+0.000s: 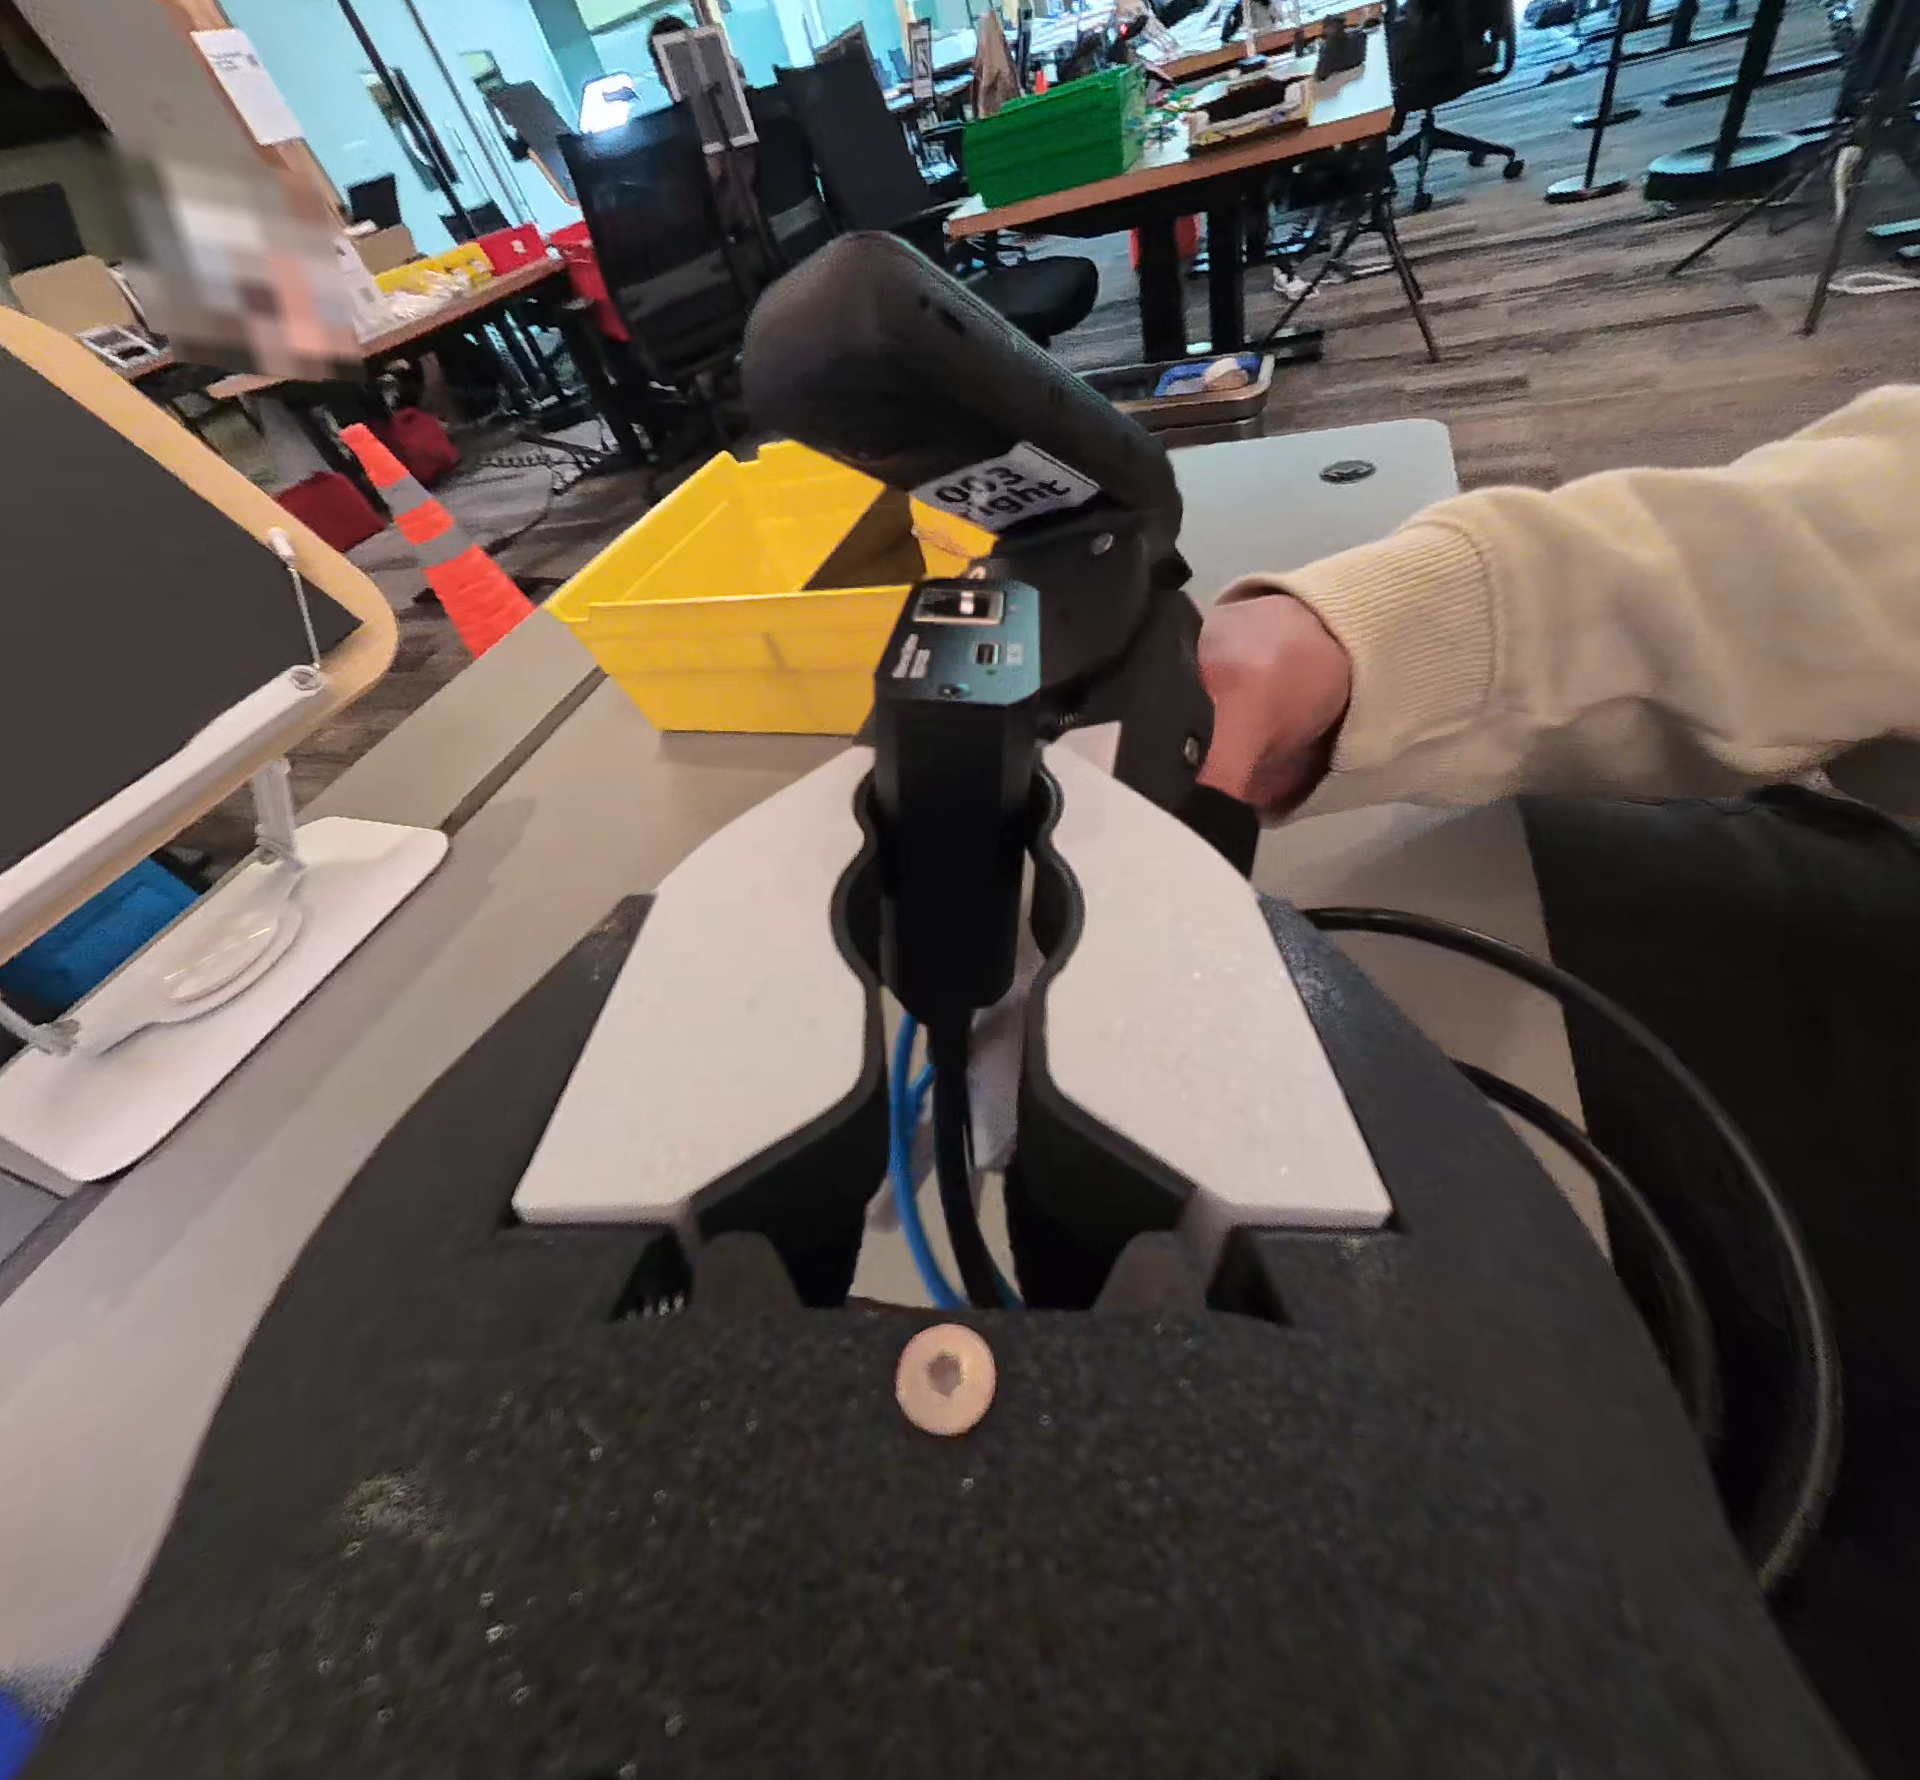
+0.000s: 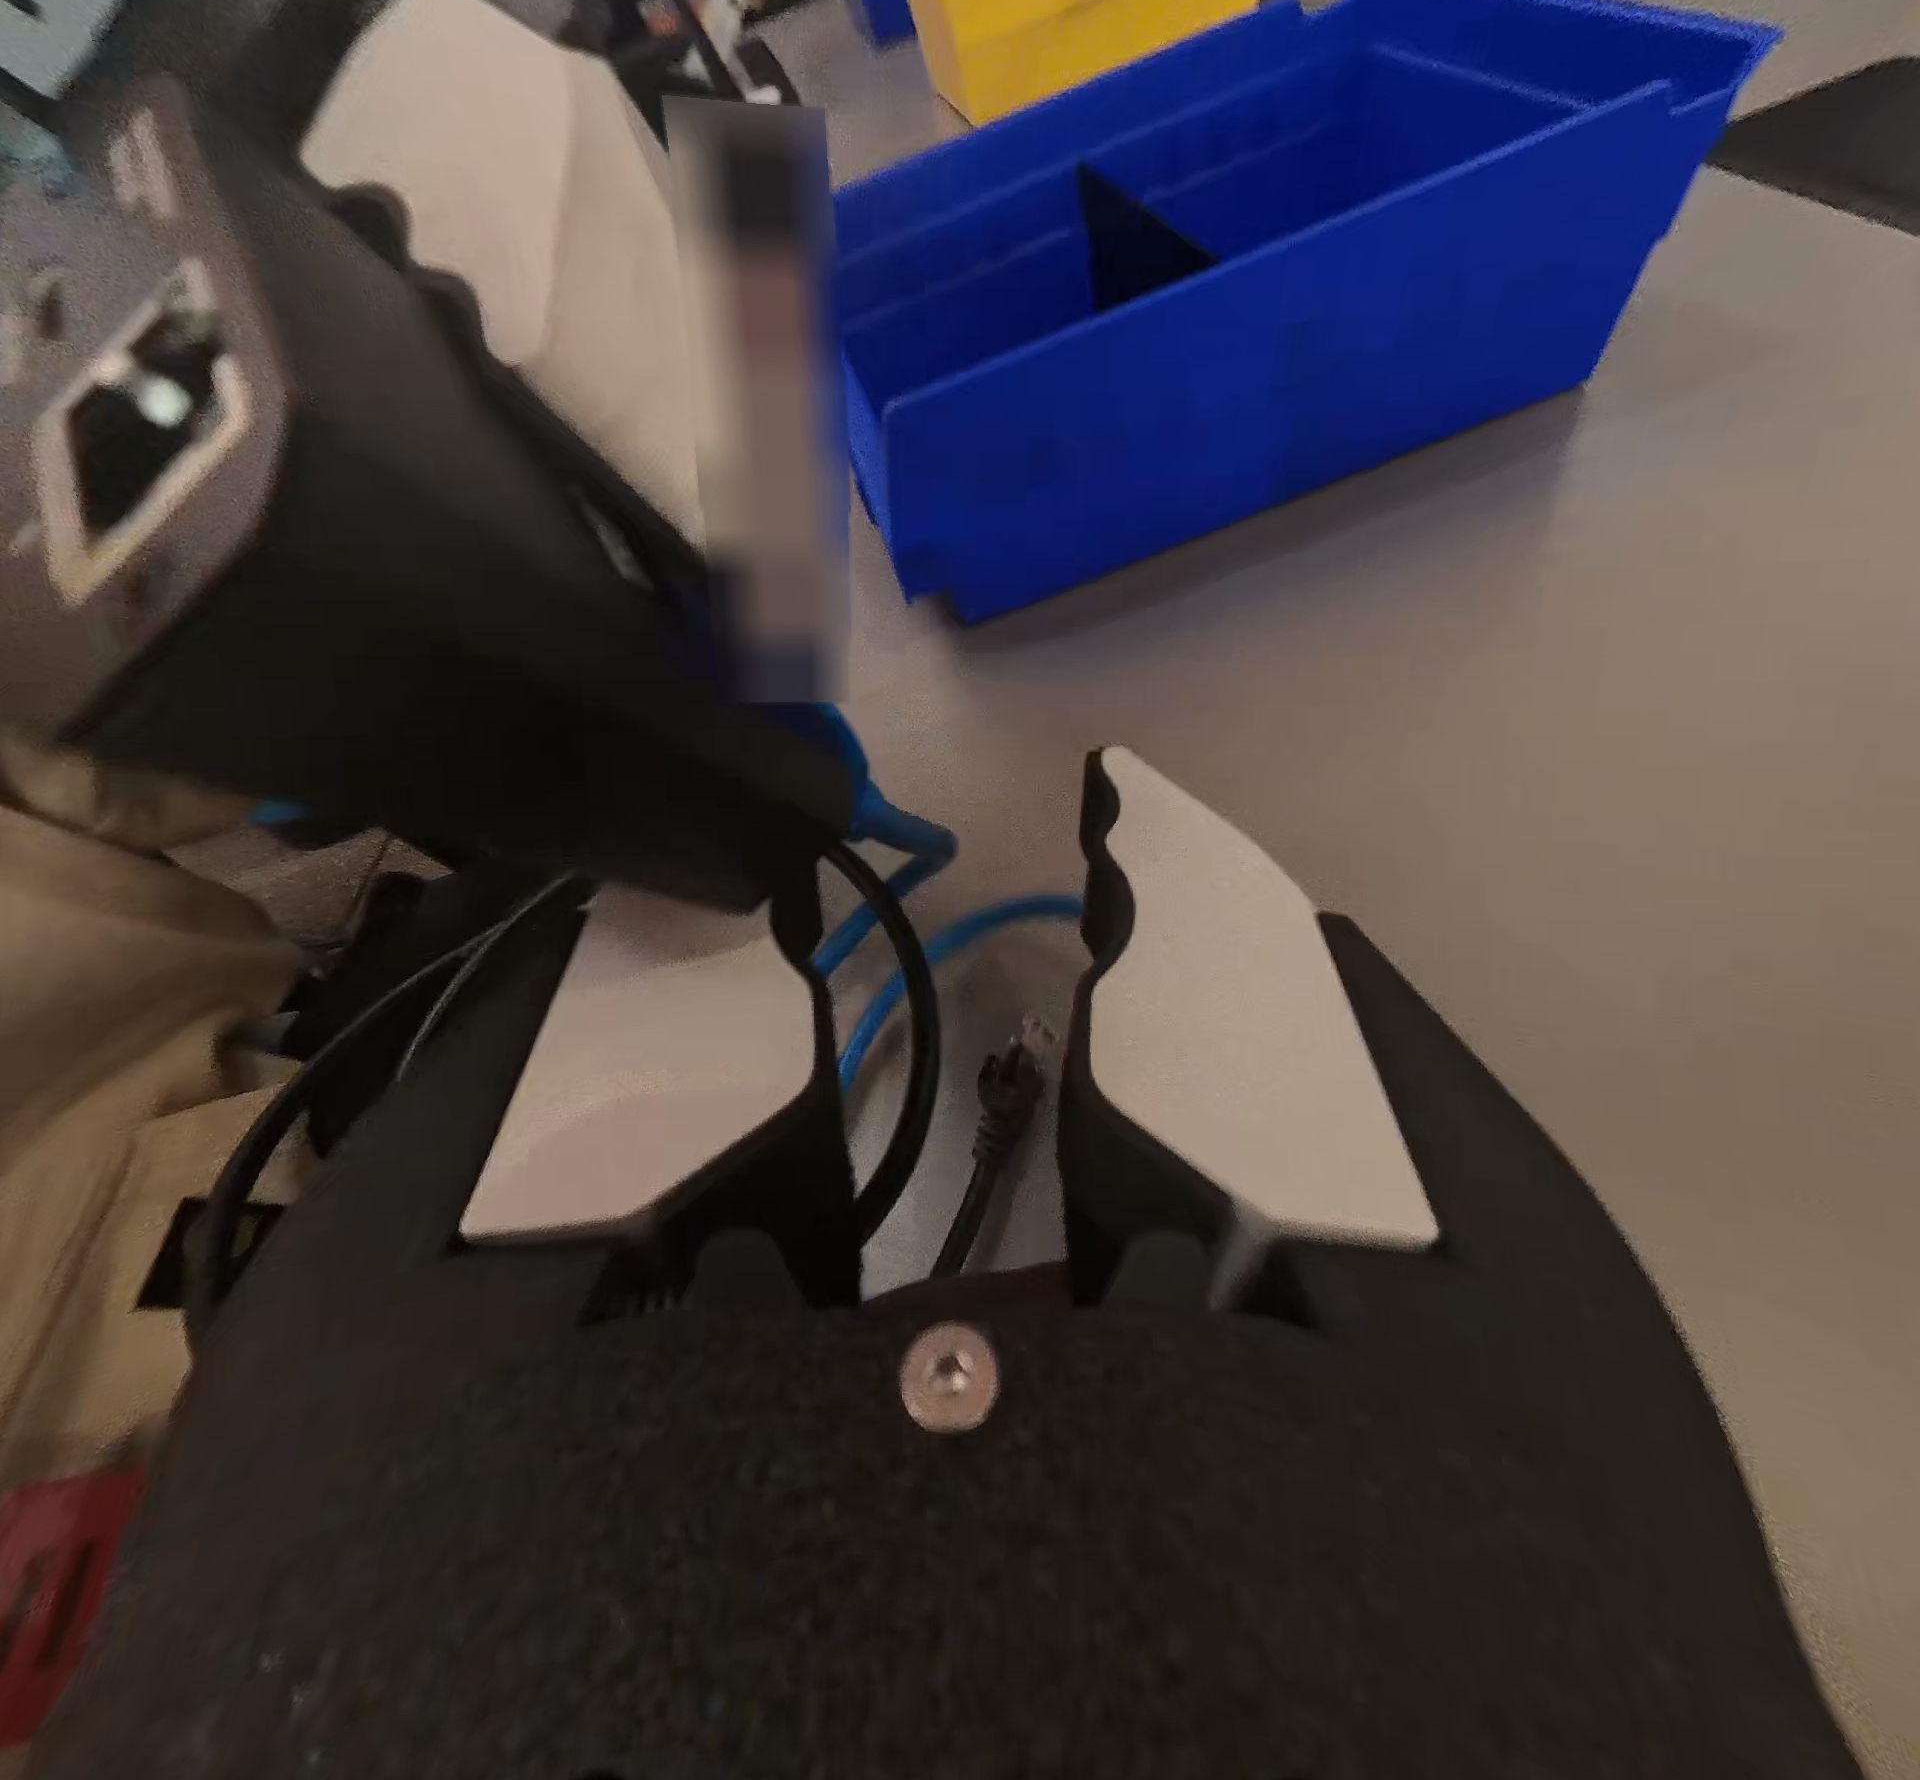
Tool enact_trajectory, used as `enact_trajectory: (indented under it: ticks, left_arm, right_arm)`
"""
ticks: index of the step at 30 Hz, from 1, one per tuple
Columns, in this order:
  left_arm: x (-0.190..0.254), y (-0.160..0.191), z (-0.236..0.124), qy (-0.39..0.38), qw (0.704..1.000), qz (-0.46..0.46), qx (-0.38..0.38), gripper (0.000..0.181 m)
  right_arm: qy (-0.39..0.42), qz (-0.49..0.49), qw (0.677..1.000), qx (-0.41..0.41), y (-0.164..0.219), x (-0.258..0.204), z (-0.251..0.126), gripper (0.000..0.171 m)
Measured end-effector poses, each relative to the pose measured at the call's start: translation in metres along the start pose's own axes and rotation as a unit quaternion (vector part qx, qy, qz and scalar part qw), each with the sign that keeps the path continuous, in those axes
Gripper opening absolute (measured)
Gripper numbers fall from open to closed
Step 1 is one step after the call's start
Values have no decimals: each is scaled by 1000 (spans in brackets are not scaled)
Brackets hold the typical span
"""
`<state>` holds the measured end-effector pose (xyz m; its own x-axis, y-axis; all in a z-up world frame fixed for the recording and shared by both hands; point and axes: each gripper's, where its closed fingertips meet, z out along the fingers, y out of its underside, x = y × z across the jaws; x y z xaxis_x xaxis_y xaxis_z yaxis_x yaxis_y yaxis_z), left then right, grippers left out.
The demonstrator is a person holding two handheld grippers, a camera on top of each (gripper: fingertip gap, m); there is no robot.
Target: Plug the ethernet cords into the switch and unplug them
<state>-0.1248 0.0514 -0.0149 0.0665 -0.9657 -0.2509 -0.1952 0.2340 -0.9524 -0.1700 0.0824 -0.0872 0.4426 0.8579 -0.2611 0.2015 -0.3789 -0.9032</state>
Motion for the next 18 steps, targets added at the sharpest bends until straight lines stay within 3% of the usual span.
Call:
enact_trajectory:
  ticks: [3, 6, 9, 12, 15, 18]
  left_arm:
    - [6, -1, 0, 18, 1000, -3, -3, 24]
    - [10, -4, 1, 33, 999, -19, 14, 24]
    - [11, 5, 2, 47, 999, -19, -18, 25]
    - [5, 18, 2, 29, 998, -1, -62, 27]
    - [-16, 47, -6, -14, 988, -30, -151, 17]
    - [-26, 46, -13, -22, 977, -165, -137, 49]
  right_arm:
    - [-53, -53, 996, 47, -14, -25, -13, 45]
    - [-36, -112, 988, 102, -28, -35, -24, 36]
    - [-37, -109, 993, 28, -14, -28, -25, 32]
    - [41, -190, 980, -42, -4, -8, -34, 28]
    - [185, -277, 933, -138, 0, 30, -54, 27]
    - [300, -345, 872, -176, -10, 50, -75, 27]
